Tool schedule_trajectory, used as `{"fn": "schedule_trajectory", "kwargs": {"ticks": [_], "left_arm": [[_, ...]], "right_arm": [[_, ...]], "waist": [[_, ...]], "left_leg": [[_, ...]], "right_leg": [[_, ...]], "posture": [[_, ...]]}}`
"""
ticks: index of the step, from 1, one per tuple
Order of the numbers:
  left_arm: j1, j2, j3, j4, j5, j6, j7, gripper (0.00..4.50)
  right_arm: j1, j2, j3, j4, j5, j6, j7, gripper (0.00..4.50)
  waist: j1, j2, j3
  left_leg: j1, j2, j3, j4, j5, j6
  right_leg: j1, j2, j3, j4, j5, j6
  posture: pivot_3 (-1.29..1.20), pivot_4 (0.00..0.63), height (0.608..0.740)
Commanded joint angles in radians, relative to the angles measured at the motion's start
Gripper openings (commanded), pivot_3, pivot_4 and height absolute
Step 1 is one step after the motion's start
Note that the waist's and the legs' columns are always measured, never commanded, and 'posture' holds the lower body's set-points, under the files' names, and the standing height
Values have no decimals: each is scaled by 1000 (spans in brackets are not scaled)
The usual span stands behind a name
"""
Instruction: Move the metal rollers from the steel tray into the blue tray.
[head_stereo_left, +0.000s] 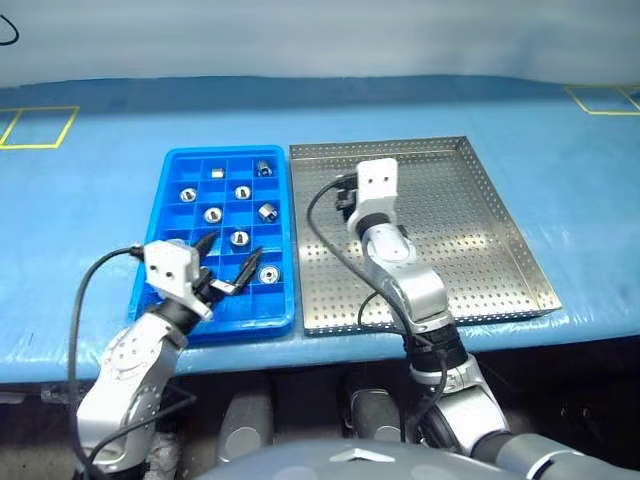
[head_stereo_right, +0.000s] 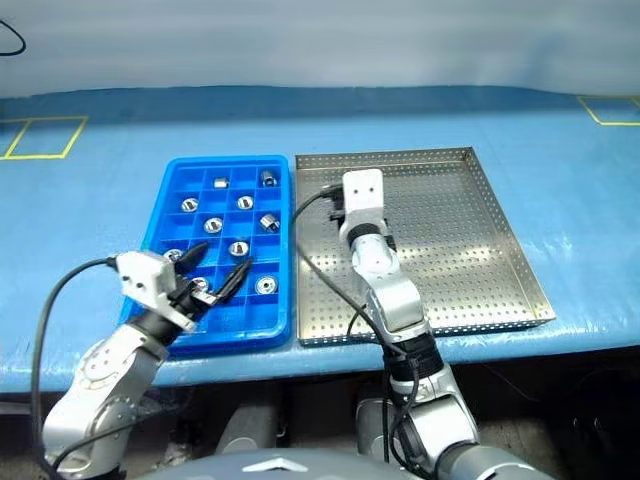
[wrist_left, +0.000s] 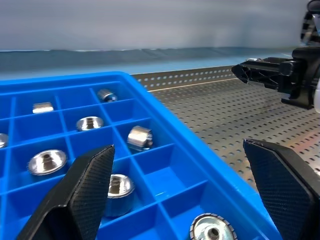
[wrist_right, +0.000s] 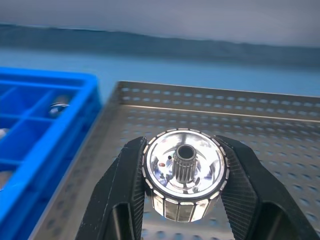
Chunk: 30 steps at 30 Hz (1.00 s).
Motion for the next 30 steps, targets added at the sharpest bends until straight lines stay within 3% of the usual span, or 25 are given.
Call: {"fn": "schedule_trajectory", "kwargs": {"ticks": [1, 6, 14, 23, 30], "left_arm": [[64, -4, 67, -78, -3, -63, 9, 4500], [206, -10, 100, -91, 10, -148, -23, 4500], [372, -51, 95, -72, 44, -283, -44, 4500], [363, -46, 24, -60, 58, -279, -52, 4500], [348, 30, -26, -38, 54, -227, -109, 4500]], "right_arm": [[-52, -50, 75, -62, 58, 25, 247, 1708], [-66, -96, 141, -44, 86, 17, 458, 1708], [-16, -99, 269, -44, 76, 13, 631, 1708], [56, -75, 308, -48, 78, 68, 678, 1708], [67, -68, 314, -36, 82, 130, 692, 1708]], "waist": [[13, 0, 0], [46, -1, 0], [73, -3, 1], [95, -6, -1], [94, -6, -1]], "left_leg": [[0, 0, 0, 0, 0, 0], [0, 0, 0, 0, 0, 0], [0, 0, 1, 0, 0, 0], [0, 0, 1, 0, -1, -1], [0, 0, 1, 0, -1, -1]], "right_leg": [[0, 0, 0, 0, 0, 0], [0, 0, -1, 0, -4, -2], [-1, -1, -1, -2, -5, -2], [-5, -2, -1, -4, -5, -2], [-5, -1, -1, -4, -5, -2]], "posture": [[239, 150, 740], [282, 150, 740], [319, 150, 740], [322, 150, 740], [288, 150, 740]]}}
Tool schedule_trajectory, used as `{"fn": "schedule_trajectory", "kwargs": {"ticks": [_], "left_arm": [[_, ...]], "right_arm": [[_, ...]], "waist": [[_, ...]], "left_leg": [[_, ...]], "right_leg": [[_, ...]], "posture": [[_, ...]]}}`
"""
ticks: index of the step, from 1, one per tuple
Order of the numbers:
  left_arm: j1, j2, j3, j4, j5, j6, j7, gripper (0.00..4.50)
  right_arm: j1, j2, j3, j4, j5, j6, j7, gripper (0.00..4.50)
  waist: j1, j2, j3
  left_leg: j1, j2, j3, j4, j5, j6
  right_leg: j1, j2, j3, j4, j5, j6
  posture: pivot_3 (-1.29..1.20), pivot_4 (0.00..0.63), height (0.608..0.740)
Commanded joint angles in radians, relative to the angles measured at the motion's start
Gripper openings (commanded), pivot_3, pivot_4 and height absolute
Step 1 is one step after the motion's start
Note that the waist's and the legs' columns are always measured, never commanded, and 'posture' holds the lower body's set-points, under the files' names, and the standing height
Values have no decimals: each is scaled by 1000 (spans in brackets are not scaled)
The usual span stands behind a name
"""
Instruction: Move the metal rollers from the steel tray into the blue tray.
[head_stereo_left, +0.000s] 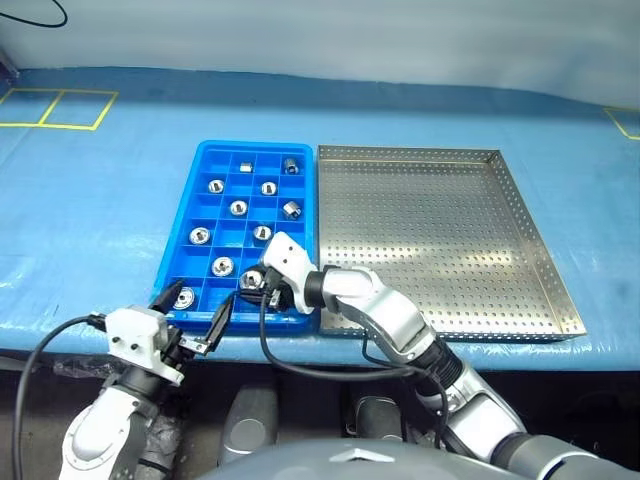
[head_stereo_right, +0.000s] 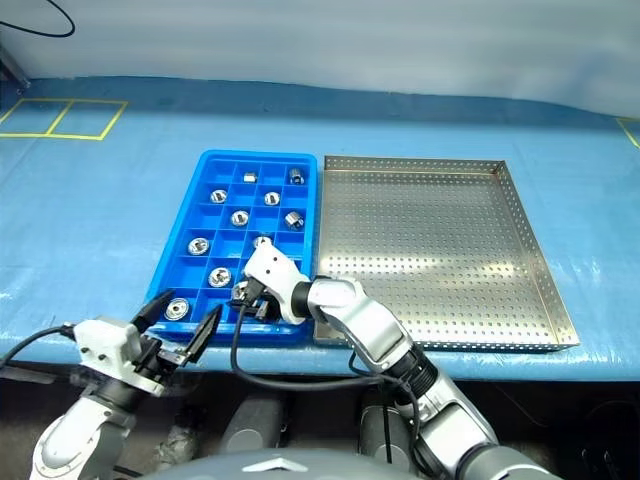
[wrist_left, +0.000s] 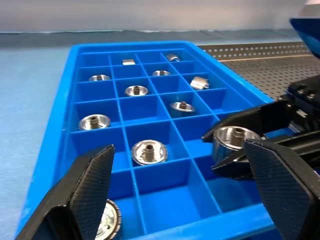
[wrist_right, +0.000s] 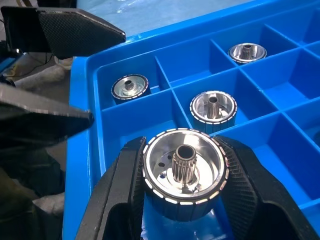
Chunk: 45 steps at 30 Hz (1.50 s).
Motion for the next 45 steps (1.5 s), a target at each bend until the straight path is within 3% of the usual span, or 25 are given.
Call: {"fn": "schedule_trajectory", "kwargs": {"ticks": [1, 4, 13, 18, 27, 37, 45], "left_arm": [[3, 45, -18, -6, -12, 21, -46, 4500], [27, 107, -24, -16, -1, 44, -92, 4500], [44, 164, -12, -2, 3, 52, -114, 4500], [20, 138, 12, 27, -29, 5, -129, 4500], [-160, 85, 25, 34, -58, 34, -57, 4500], [-490, 29, -4, 276, 107, 140, 169, 4500], [-565, 11, -38, 346, 130, 138, 159, 4500]], "right_arm": [[16, -12, 22, 7, -1, 50, 20, 1708], [17, -14, 22, 6, -1, 62, 26, 1708], [19, -3, 11, 4, -6, 68, 18, 4457], [24, 1, -56, -67, 17, 32, 2, 4457], [51, 47, -346, -224, 65, -19, -188, 4457], [271, -210, -457, -302, 1, -18, -212, 4457], [415, -218, -511, -396, 11, 7, -269, 4457]], "waist": [[-1, 0, 0], [-1, -1, -1], [-2, -1, -5], [-1, -1, -5], [-9, -2, -5], [-45, -1, -4], [-95, -1, -4]], "left_leg": [[0, 0, 0, 0, 0, 0], [0, 0, 0, 0, 0, 0], [1, 0, 3, 0, -1, 1], [0, 0, 3, 0, -1, 1], [-2, 1, 3, 1, -1, 1], [0, -1, 2, 2, -1, 1], [1, 0, 1, 2, -1, 1]], "right_leg": [[0, 0, 0, 0, 0, 0], [0, 0, 0, 0, 0, 0], [-1, -3, 0, 0, 0, 0], [-2, -2, 0, 0, -1, -1], [-3, 0, 0, 2, 0, 0], [6, 1, 2, 2, 1, 1], [6, 2, 2, 3, 4, 6]], "posture": [[282, 150, 740], [277, 150, 740], [265, 150, 740], [244, 150, 740], [180, 150, 740], [70, 150, 740], [11, 150, 740]]}}
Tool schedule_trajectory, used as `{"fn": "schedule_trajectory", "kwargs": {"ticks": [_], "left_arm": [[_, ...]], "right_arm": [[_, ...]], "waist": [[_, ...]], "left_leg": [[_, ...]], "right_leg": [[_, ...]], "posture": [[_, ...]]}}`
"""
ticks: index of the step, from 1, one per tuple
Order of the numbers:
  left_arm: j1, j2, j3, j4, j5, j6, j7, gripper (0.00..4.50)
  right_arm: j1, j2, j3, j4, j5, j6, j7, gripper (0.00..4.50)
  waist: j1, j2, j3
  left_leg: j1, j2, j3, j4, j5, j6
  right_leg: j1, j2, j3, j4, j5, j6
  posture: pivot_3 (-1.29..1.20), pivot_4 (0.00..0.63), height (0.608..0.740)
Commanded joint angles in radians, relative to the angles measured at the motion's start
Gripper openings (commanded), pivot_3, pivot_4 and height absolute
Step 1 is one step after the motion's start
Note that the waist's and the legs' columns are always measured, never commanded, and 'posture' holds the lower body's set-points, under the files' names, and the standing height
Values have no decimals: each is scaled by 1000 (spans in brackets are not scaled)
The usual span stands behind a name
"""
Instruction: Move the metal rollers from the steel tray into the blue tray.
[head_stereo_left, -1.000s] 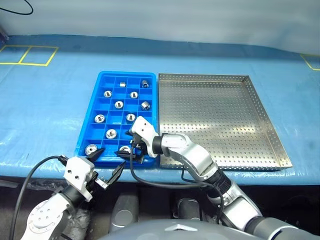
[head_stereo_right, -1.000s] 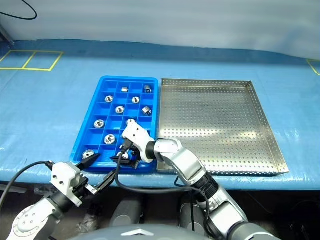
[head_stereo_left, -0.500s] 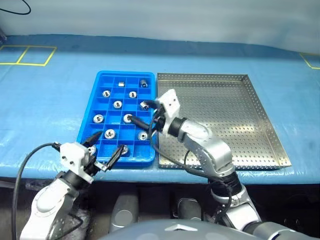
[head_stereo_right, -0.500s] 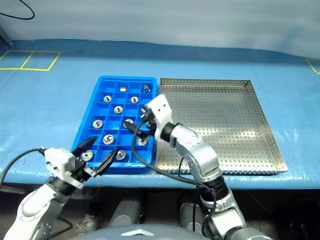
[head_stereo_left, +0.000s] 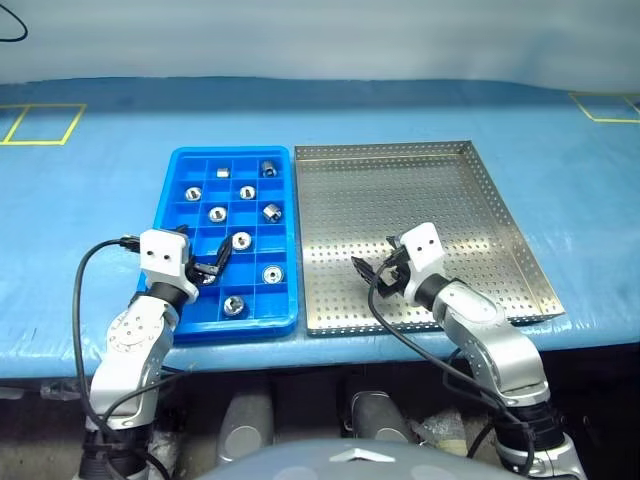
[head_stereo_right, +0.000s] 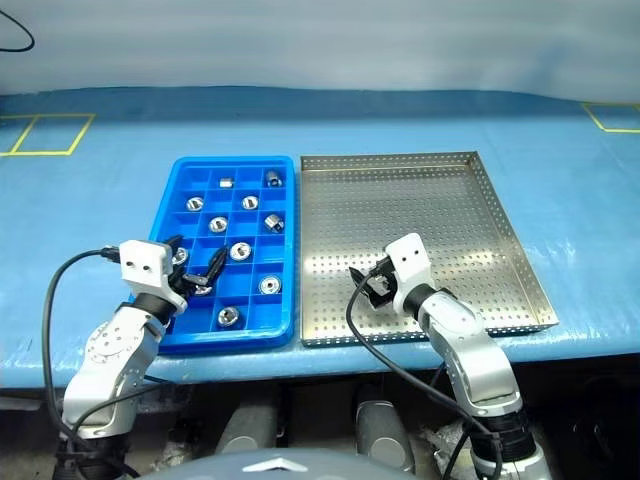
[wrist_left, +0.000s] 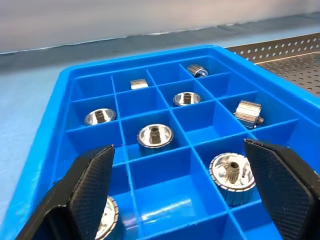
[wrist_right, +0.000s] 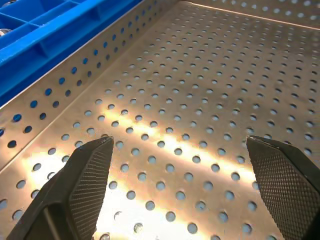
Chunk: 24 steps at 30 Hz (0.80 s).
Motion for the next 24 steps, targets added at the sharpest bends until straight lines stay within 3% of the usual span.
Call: {"fn": "schedule_trajectory", "kwargs": {"ticks": [1, 24], "left_arm": [[-30, -5, -12, 2, 12, -11, -7, 4500], [-34, -19, -7, 4, 2, -3, -6, 4500]], "right_arm": [[38, 10, -25, -80, 7, 1, -29, 4457], [40, 40, -1, -69, 2, 8, -92, 4457]], "waist": [[-8, 0, 0], [-23, 0, 0]], "left_leg": [[0, 0, 0, 0, 0, 0], [0, 0, 0, 3, 0, 0]], "right_leg": [[0, 0, 0, 0, 0, 0], [1, 0, 1, 0, 0, 0]], "posture": [[6, 150, 740], [2, 150, 740]]}}
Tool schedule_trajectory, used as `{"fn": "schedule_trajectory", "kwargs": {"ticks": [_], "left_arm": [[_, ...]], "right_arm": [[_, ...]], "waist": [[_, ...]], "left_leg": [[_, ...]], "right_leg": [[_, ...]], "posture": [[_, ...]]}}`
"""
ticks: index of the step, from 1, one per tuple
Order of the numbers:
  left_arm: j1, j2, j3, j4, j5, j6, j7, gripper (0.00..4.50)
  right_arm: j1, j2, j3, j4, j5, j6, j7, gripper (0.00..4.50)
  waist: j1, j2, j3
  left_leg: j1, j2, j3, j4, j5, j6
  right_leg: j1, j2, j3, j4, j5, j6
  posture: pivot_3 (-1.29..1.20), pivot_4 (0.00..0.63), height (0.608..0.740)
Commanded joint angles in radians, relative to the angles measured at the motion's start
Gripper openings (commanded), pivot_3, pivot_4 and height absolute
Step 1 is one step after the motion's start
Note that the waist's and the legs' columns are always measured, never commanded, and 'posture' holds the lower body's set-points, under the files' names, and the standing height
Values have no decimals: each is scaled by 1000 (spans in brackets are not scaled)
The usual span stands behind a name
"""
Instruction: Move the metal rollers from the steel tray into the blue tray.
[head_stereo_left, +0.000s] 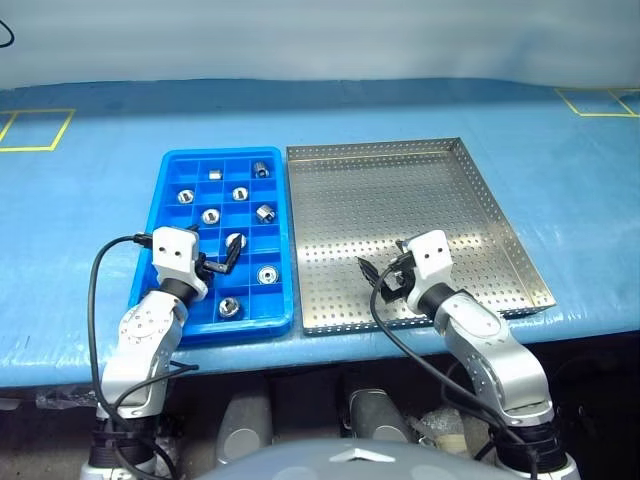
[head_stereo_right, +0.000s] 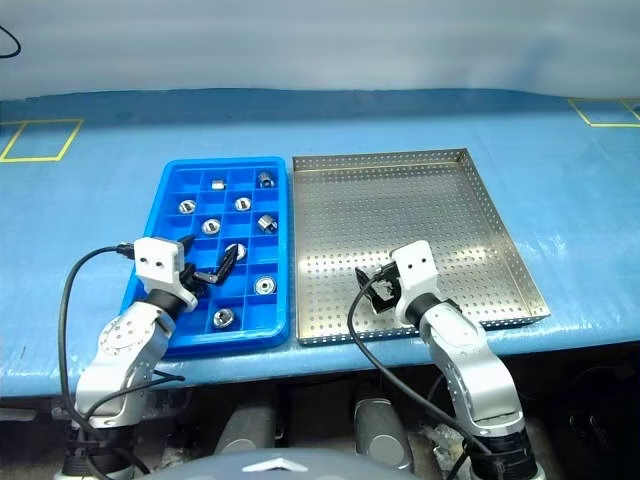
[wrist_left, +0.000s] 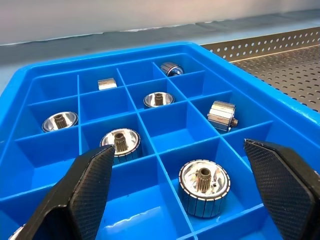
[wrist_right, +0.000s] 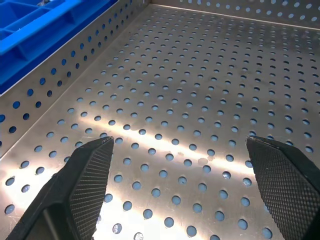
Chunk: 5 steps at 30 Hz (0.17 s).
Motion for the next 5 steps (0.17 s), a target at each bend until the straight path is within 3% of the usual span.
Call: {"fn": "schedule_trajectory", "kwargs": {"ticks": [1, 5], "left_arm": [[0, -4, 11, -33, 2, -4, 5, 4500], [0, -4, 13, -36, 1, -4, 7, 4500]], "right_arm": [[-13, 10, 0, -18, 3, 4, -6, 4457], [-18, 15, 2, -17, 1, 5, -8, 4457]], "waist": [[0, 0, 0], [0, 0, 0]], "left_leg": [[0, 0, 0, 0, 0, 0], [0, 0, 0, 0, 0, 0]], "right_leg": [[0, 0, 0, 0, 0, 0], [0, 0, 0, 0, 0, 0]], "posture": [[2, 150, 740], [1, 150, 740]]}}
